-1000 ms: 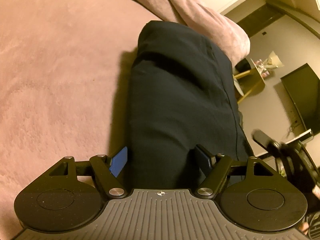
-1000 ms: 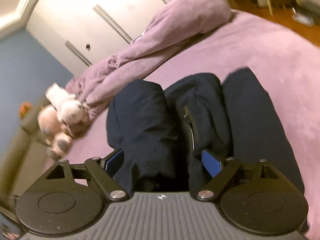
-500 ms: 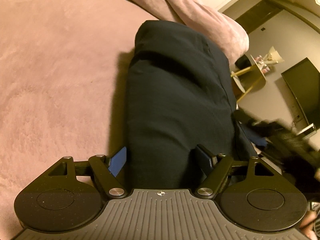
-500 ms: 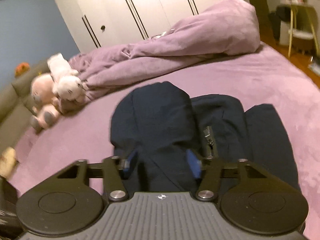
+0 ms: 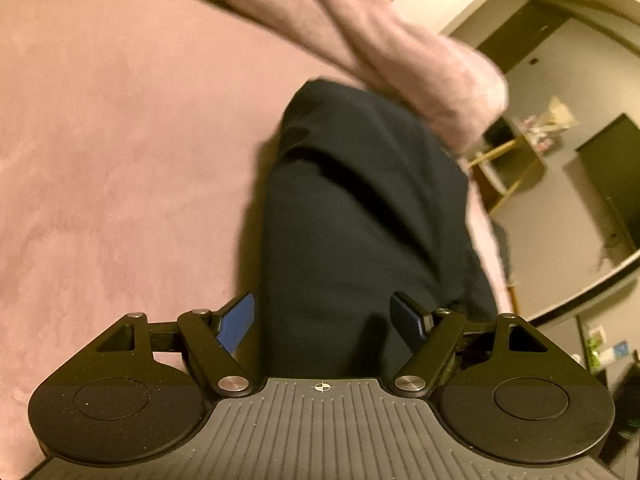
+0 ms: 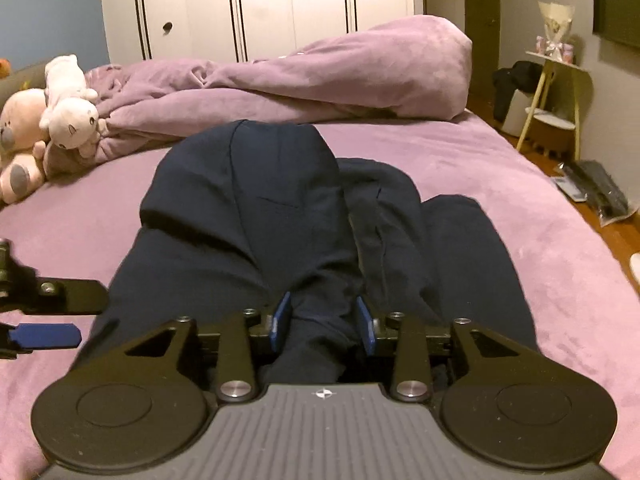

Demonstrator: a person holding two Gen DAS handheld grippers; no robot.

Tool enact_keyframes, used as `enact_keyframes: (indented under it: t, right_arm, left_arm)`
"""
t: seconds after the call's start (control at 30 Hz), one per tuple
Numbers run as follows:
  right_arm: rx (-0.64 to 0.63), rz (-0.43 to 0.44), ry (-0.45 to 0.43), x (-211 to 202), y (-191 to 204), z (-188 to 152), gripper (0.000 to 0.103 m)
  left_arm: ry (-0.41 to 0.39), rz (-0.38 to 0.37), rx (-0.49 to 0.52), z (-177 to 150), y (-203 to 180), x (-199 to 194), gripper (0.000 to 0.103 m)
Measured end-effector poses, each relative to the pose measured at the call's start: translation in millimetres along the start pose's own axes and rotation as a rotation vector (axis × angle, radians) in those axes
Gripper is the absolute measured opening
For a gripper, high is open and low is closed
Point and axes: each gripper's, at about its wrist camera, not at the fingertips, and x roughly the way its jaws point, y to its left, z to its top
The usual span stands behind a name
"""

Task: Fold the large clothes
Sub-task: 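Grasp the folded jacket edge with the right tool and tuck it under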

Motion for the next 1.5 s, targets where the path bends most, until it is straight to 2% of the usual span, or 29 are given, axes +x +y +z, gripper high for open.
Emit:
enact_keyframes:
  t: [0.1,0.27,0.37,0.5,0.57,0.67,0.77,0.83,0.9,1.07,1.17,1.23,1.33,1.47,1.5]
  right_arm:
    - [0.038,0.030,-0.017,-13,-2,15,0.041]
    - [0.041,0.074,-0.096,-29,7,38,0.042]
    - [0.013,0.106,-0.120,-23,23,50,0.043]
    - [-0.049,0.088,-0.140,-1,38,58,0.043]
    - [-0.045,0.081,-0.138,12,38,58,0.043]
    - [-0.080,0.018,-0.120,36,37,51,0.043]
    - [-0.081,-0.059,-0.083,59,27,36,0.047]
    - [-0.036,-0.079,-0.073,69,14,28,0.052]
    - [0.015,-0.070,-0.071,73,2,24,0.052]
    - [-0.008,-0.094,-0.119,77,3,13,0.052]
    - [0.010,-0.089,-0.146,80,-2,6,0.052]
    - [0.021,-0.080,-0.144,80,-5,7,0.053]
    - [0.033,-0.069,-0.140,79,-6,9,0.055]
    - [0.076,-0.008,-0.089,70,-13,19,0.063]
    - [0.094,0.018,-0.072,64,-16,22,0.070]
  left_arm:
    - [0.003,-0.021,-0.039,-1,9,1,0.078]
    - [0.003,-0.015,-0.032,1,13,2,0.080]
    - [0.007,-0.014,-0.029,3,13,2,0.080]
    - [0.001,-0.004,-0.019,1,11,1,0.081]
    - [-0.001,0.005,-0.023,1,8,1,0.081]
    - [-0.002,0.021,-0.013,4,5,6,0.082]
    - [0.005,0.029,0.004,6,-1,13,0.083]
    - [0.003,0.040,0.029,9,-9,18,0.083]
    - [-0.008,0.052,0.059,13,-16,23,0.083]
    - [-0.081,0.084,0.121,23,-33,42,0.085]
    - [-0.118,0.111,0.081,20,-32,61,0.088]
    - [-0.142,0.099,0.048,16,-28,72,0.093]
    - [-0.146,0.090,0.006,15,-22,78,0.094]
    - [-0.196,0.169,0.157,9,-31,80,0.095]
    - [-0.194,0.175,0.168,9,-30,79,0.095]
